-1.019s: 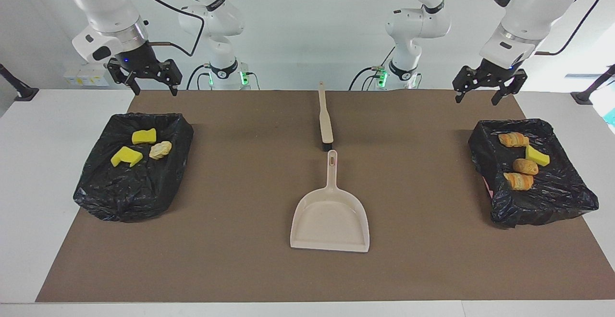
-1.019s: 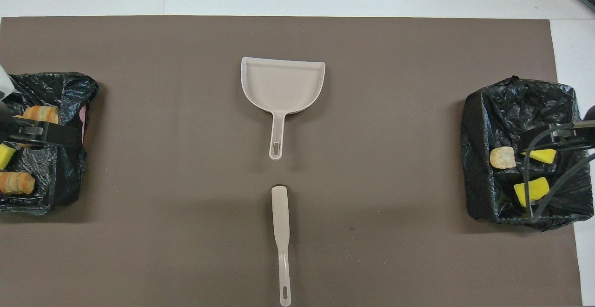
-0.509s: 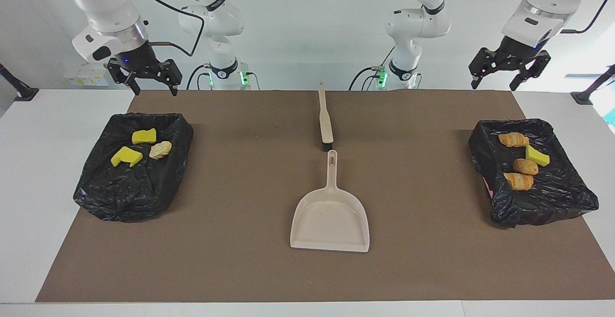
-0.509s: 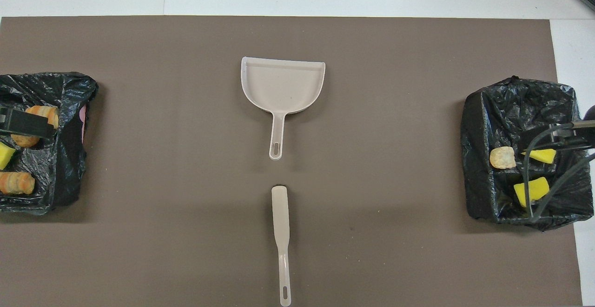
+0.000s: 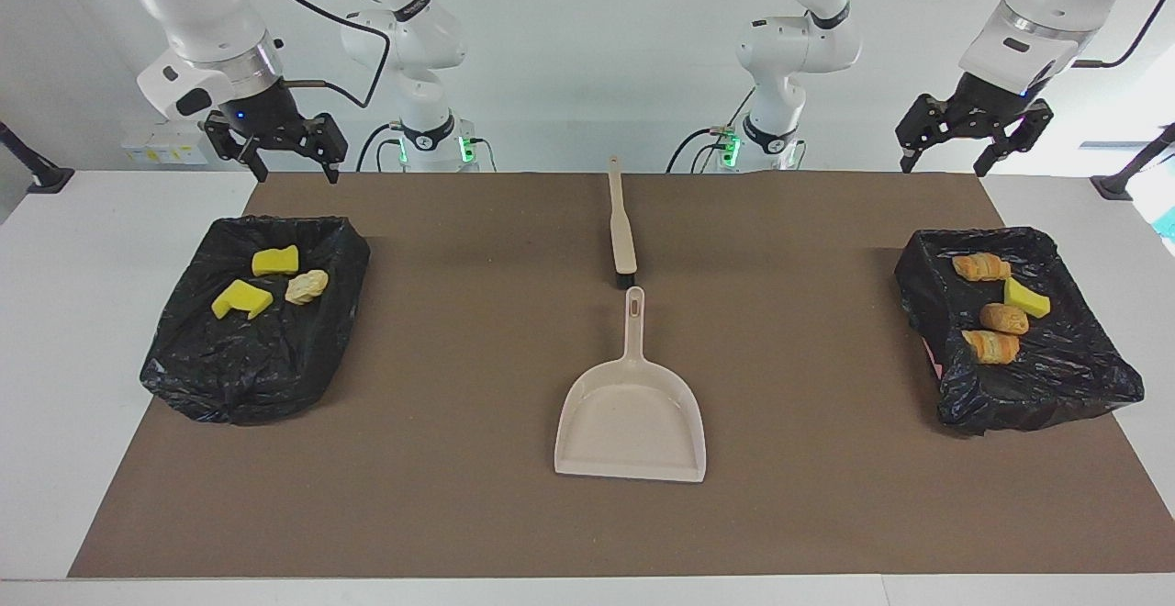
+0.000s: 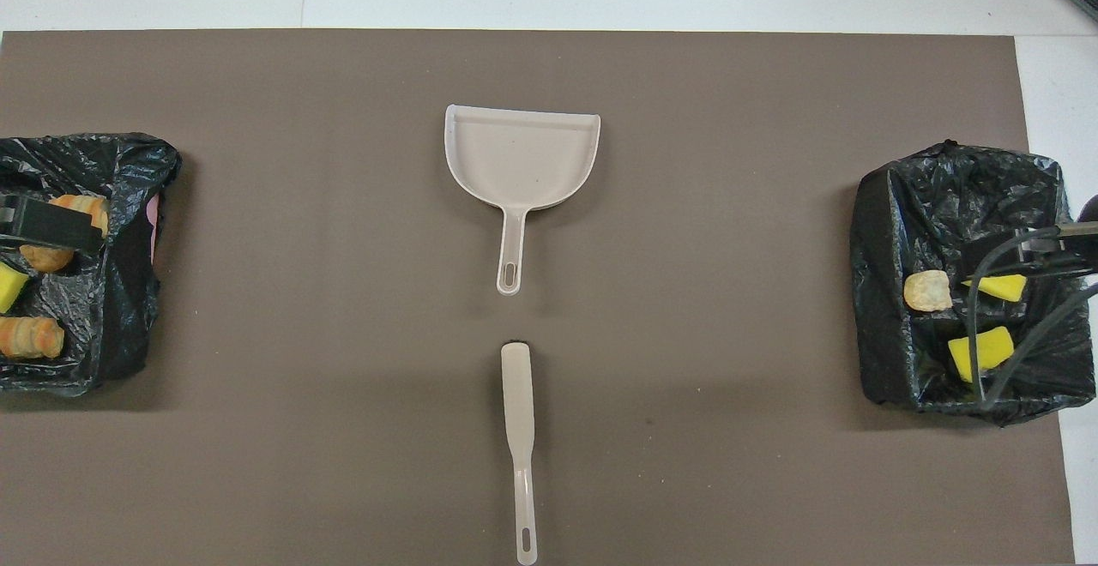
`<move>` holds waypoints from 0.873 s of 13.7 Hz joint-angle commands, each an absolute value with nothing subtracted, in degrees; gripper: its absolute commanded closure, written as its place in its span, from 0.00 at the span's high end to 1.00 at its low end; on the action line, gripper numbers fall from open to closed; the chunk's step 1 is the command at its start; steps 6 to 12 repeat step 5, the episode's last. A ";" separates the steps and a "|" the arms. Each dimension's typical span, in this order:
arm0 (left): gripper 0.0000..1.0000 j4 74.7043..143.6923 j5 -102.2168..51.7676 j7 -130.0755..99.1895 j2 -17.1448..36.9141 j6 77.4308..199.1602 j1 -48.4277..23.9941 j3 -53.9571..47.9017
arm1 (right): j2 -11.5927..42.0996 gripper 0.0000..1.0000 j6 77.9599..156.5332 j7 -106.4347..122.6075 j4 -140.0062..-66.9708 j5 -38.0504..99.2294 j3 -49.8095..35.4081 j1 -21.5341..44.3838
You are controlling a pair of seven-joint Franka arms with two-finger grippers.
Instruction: Sweep and dump trash in bin
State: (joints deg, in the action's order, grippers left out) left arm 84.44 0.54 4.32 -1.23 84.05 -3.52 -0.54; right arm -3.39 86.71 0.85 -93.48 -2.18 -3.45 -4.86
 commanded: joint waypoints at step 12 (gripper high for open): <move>1.00 85.08 1.14 5.18 -2.11 83.14 -2.99 -0.62 | -4.57 1.00 87.19 0.09 -94.83 -1.85 -3.78 -5.36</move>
